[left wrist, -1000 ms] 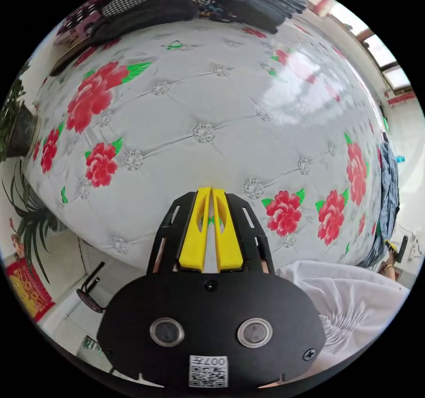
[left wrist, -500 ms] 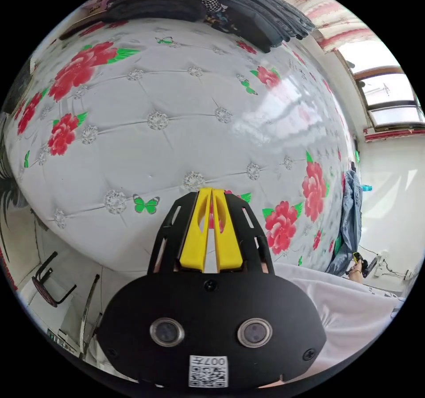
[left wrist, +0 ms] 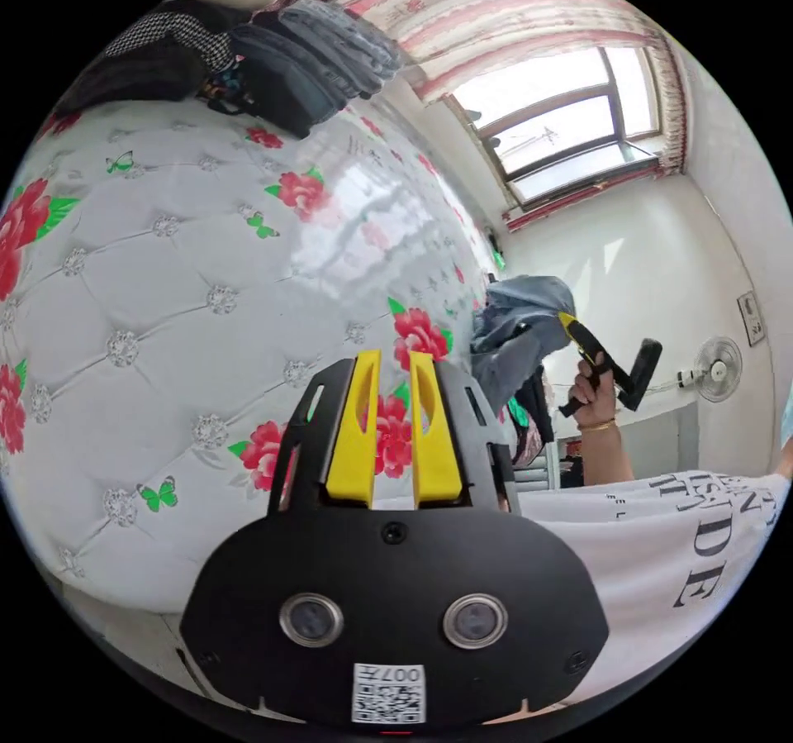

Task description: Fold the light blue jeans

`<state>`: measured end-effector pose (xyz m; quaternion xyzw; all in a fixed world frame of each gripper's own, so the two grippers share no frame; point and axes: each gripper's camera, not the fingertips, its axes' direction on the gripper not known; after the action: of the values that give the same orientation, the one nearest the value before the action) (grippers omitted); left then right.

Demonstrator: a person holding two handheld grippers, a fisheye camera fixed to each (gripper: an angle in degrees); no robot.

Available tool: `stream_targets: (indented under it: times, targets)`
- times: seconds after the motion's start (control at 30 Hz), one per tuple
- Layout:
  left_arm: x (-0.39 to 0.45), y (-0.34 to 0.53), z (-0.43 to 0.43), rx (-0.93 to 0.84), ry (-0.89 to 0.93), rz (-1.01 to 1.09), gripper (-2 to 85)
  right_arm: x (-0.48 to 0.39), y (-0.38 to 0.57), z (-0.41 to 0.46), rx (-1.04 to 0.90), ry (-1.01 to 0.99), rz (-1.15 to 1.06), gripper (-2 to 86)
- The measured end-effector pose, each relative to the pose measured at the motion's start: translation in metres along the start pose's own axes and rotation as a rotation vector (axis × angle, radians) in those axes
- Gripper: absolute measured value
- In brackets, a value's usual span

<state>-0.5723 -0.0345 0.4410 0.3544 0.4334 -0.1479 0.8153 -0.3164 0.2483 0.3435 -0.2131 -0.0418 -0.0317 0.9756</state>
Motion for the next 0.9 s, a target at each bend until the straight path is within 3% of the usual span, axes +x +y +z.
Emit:
stream_targets:
  times: [0.07,0.23,0.33,0.53,0.73,0.9]
  targets:
    - [0.001,0.010,-0.027,0.037,0.019,0.025,9.2,-0.072,0.004,0.047,-0.138,-0.271,-0.195,0.5]
    - [-0.027,0.052,-0.098,0.080,-0.064,-0.013,9.2,-0.169,0.043,0.107,-0.418,-0.566,-0.431,1.5]
    - [-0.050,0.080,-0.127,0.048,-0.135,-0.057,9.1,-0.152,0.044,0.099,-0.361,-0.471,-0.379,2.9]
    - [-0.061,0.109,-0.137,-0.049,-0.191,-0.059,9.6,-0.042,0.071,0.075,-0.224,-0.213,0.058,6.5]
    - [-0.051,0.088,-0.082,-0.207,-0.188,0.014,12.8,0.015,0.126,0.079,-0.322,0.143,0.276,8.7]
    - [-0.037,0.069,-0.009,-0.425,-0.345,0.099,8.9,0.046,0.157,0.106,-0.435,0.316,0.473,8.2]
